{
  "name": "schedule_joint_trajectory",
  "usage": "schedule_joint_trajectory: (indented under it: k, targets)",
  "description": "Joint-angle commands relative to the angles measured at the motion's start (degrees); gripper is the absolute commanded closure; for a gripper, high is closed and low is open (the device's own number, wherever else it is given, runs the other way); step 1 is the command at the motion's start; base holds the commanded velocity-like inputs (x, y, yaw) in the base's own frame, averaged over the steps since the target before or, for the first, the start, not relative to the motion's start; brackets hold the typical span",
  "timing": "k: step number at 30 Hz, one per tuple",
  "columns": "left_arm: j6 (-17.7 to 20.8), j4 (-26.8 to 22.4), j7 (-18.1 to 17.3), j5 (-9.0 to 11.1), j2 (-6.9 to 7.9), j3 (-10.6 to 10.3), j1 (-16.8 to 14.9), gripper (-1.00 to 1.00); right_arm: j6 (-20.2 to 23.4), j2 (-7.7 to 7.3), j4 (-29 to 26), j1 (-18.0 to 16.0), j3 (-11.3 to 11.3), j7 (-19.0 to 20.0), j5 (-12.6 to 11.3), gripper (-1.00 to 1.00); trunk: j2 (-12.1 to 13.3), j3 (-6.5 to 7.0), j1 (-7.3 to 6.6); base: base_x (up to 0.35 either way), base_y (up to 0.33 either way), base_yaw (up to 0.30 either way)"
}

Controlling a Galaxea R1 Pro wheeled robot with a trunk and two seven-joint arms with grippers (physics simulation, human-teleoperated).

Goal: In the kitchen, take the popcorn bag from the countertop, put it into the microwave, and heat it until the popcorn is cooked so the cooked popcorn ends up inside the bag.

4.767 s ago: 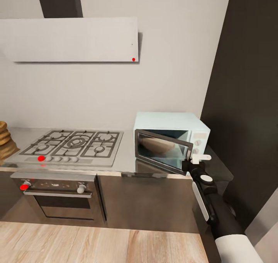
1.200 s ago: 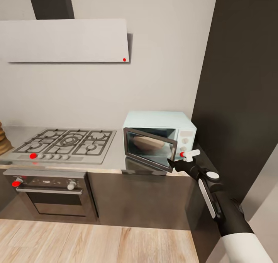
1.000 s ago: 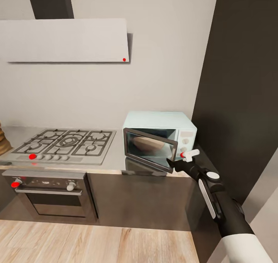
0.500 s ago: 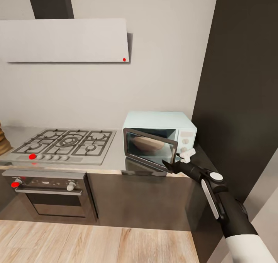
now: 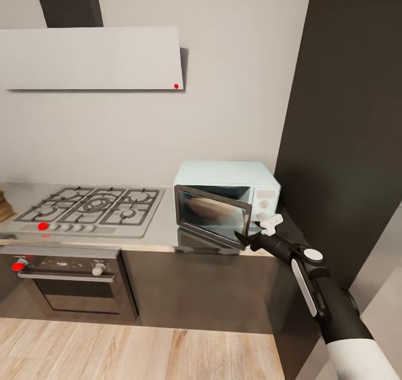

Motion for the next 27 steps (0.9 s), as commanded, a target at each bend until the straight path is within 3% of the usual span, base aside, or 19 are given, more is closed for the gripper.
schedule_joint_trajectory:
  k: [1,27]
  targets:
    - [-0.2,0.0,0.0,0.0,0.00,0.2,0.0,-1.00,0.3,-0.03,-0.1,0.0,0.0,0.2,0.2,-1.00,-0.1,-0.08,0.01,0.000,-0.322,0.000]
    - [-0.2,0.0,0.0,0.0,0.08,0.2,0.0,-1.00,0.3,-0.03,-0.1,0.0,0.0,0.2,0.2,-1.00,-0.1,-0.08,0.01,0.056,-0.035,0.000]
